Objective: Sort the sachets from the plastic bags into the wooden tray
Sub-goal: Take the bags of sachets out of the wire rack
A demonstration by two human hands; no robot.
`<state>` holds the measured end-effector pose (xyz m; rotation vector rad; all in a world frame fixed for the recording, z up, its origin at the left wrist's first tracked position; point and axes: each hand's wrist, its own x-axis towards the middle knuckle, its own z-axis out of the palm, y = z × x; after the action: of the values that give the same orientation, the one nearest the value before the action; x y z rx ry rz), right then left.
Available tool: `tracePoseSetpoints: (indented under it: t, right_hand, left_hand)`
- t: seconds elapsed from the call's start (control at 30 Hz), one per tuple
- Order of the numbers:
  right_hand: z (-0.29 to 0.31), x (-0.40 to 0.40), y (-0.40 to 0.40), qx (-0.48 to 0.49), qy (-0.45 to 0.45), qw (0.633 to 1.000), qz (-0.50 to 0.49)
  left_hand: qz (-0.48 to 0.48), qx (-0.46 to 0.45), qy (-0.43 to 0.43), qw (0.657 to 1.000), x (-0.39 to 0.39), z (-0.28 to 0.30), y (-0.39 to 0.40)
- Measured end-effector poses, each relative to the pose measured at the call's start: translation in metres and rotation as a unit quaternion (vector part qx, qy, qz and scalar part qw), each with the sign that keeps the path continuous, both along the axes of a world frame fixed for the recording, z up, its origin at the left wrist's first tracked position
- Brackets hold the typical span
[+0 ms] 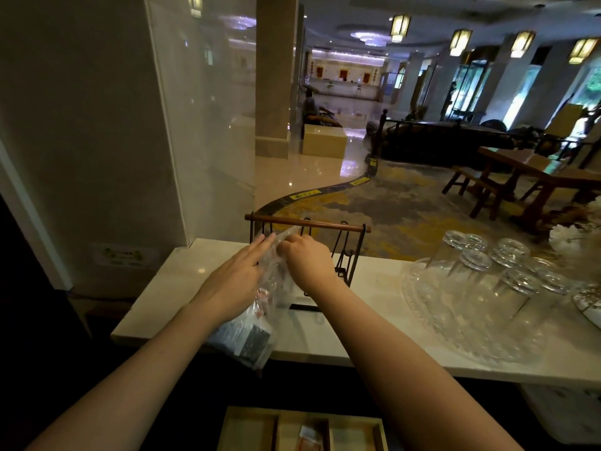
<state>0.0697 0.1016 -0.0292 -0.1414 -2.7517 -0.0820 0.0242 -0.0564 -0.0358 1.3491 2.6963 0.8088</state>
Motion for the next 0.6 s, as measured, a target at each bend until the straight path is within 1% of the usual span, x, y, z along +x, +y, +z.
tracePoseSetpoints:
  t: [0.03,0.07,0.13,0.17,0.23,0.33,0.4,0.43,0.47,0.5,0.53,0.57,0.6]
  right_hand:
    - [-0.001,-0.001,0.0,0.019,0.008,1.0,-0.004]
    - [-0.002,-0.001,0.0,0.028,0.019,0.999,-0.007]
    - [0.001,-0.002,-0.001,0.001,0.055,0.998,-0.005]
    - [0.004,-0.002,-0.001,-0.026,0.077,0.997,0.002]
    - [0.013,0.0,-0.001,-0.069,0.113,0.99,0.038]
    - [0.023,0.012,-0.003,-0.111,0.146,0.978,0.096]
    - [0.028,0.023,-0.001,-0.18,0.184,0.96,0.112]
    - [0.033,0.028,0.0,-0.229,0.212,0.943,0.111]
    - [0.039,0.034,0.0,-0.294,0.241,0.919,0.102]
    - [0.049,0.041,-0.001,-0.374,0.267,0.883,0.092]
    - [0.061,0.048,-0.002,-0.45,0.292,0.839,0.084]
    - [0.074,0.056,-0.001,-0.506,0.32,0.797,0.082]
    - [0.087,0.065,0.0,-0.54,0.345,0.763,0.084]
  left_hand:
    - [0.016,-0.004,0.002,1.0,0.0,0.0,0.001]
    - [0.022,-0.018,0.028,0.999,0.0,-0.001,0.001]
    - [0.014,-0.076,0.113,0.991,0.003,-0.004,0.003]
    - [0.012,-0.087,0.135,0.987,0.003,-0.006,0.004]
    - [0.03,-0.083,0.107,0.99,0.006,0.0,0.005]
    - [0.025,-0.045,0.047,0.998,0.01,0.006,0.008]
    - [0.022,-0.02,0.044,0.999,0.008,0.002,0.008]
    - [0.011,-0.027,0.066,0.997,0.007,-0.001,0.008]
    - [0.0,-0.048,0.093,0.994,0.003,-0.006,0.008]
    - [-0.008,-0.064,0.126,0.99,0.001,-0.011,0.009]
    - [-0.012,-0.072,0.141,0.987,-0.001,-0.013,0.01]
    - [-0.005,-0.064,0.132,0.989,-0.003,-0.015,0.011]
    - [0.003,-0.057,0.119,0.991,-0.006,-0.019,0.012]
